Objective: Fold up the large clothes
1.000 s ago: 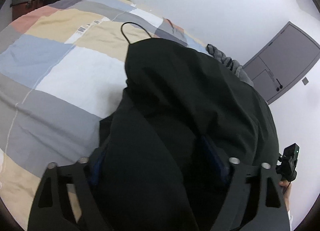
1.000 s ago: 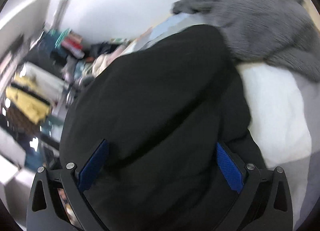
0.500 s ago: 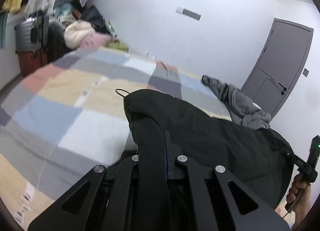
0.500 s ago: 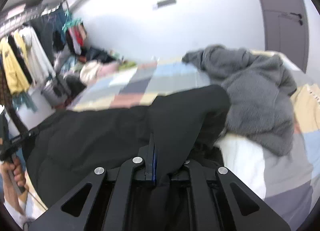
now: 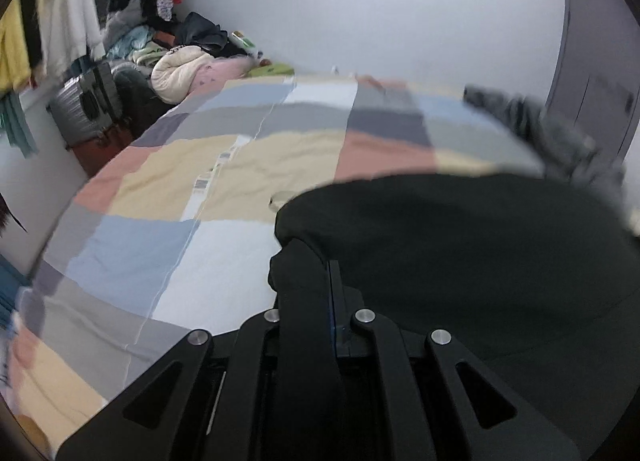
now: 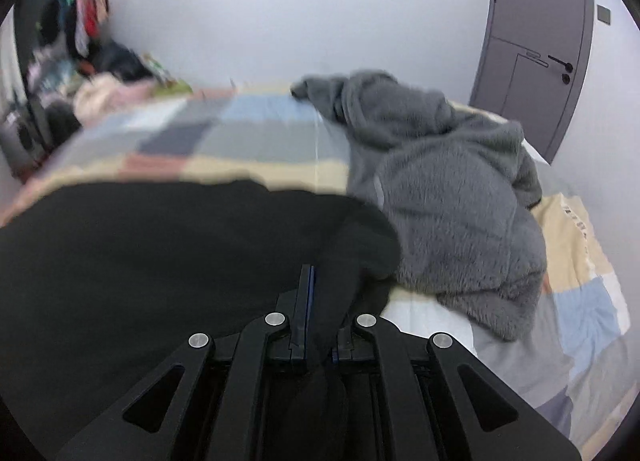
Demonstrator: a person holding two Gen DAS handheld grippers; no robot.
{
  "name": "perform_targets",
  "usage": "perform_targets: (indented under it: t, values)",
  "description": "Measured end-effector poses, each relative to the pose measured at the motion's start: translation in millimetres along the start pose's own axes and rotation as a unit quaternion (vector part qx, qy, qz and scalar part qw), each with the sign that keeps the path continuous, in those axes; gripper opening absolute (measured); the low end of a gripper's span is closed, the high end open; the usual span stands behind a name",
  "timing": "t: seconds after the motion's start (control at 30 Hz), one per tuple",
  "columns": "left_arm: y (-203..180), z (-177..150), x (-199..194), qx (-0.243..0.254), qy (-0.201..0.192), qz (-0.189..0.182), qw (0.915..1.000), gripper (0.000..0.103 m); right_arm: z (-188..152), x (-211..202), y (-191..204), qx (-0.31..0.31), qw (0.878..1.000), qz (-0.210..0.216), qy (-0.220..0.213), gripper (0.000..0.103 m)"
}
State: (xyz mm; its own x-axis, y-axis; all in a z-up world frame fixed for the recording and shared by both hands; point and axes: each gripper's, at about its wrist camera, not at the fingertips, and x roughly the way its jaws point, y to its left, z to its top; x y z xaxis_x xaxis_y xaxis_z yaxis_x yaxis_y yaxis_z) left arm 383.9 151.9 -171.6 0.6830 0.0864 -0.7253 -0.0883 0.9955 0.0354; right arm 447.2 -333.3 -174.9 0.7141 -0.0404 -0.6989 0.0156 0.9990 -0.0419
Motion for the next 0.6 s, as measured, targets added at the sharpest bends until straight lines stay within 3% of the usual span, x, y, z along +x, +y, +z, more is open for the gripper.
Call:
perform_targets:
  t: [0.27,0.33,0.6]
  values:
    - [7.0,-15.9,32.0,-0.016,0.039,0.01,0.9991,0.006,-11.5,33.5,0.8,-0.01,0.999,0.001,0.035,0.003]
    - [9.4,-19.3,37.3,-0.021,0.051,-0.007,0.9985,0.006,-15.9,37.2,0.5,-0.005,0.999,0.011,0.037,0.004]
    - [7.9,-20.2,27.7,-0.024,0.043,-0.015,0.9987,0.007,-20.5,40.3,-5.8,0.01,0.999,0.026,0.041,0.006]
